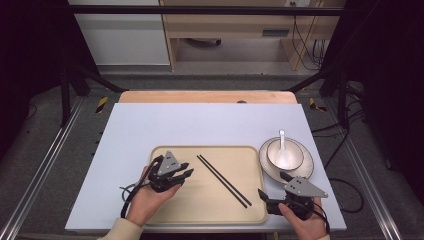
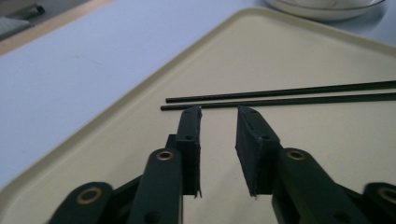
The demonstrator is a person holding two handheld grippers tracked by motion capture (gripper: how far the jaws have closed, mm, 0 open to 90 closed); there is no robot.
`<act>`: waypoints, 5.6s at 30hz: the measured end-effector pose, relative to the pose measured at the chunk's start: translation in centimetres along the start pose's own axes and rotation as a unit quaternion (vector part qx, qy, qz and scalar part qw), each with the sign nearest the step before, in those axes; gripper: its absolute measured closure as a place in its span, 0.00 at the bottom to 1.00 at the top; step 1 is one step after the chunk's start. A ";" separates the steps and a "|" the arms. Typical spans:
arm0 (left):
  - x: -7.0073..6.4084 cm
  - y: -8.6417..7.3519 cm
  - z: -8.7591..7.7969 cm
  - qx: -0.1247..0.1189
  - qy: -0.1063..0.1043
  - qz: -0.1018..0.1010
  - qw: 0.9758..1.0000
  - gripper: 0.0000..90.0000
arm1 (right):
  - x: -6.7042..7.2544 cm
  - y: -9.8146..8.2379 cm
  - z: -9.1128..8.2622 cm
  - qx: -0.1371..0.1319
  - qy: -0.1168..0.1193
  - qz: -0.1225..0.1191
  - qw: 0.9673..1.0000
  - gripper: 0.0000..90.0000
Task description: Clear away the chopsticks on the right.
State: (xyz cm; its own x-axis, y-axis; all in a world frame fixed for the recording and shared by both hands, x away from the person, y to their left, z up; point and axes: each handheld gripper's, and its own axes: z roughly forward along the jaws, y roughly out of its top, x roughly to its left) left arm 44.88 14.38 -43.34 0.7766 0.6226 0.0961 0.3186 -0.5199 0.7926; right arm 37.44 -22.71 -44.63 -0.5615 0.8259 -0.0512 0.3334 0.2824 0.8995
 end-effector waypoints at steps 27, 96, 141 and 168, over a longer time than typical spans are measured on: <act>0.1 1.1 6.9 0.099 -0.015 -0.014 0.995 1.00 | -0.6 -1.0 -0.4 -0.025 -0.015 -0.024 0.999 0.13; -4.8 7.2 15.1 0.066 -0.113 0.087 0.988 1.00 | -0.9 -1.8 0.8 0.001 -0.011 -0.023 1.000 0.15; -2.0 2.2 2.3 -0.063 -0.074 0.067 0.993 0.25 | 0.9 -0.5 1.8 -0.018 0.026 -0.027 0.999 0.08; 3.0 -2.4 -6.5 -0.161 -0.048 0.051 0.984 0.06 | 0.5 4.1 2.8 -0.058 0.049 -0.047 0.996 0.10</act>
State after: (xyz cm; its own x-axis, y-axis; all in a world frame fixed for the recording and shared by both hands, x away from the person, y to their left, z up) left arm 42.90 21.34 -41.04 0.8481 0.5110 0.1400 0.0592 -0.3541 0.9333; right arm 40.67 -19.80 -42.22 -0.6601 0.7445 -0.1004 0.1892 0.2940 0.9369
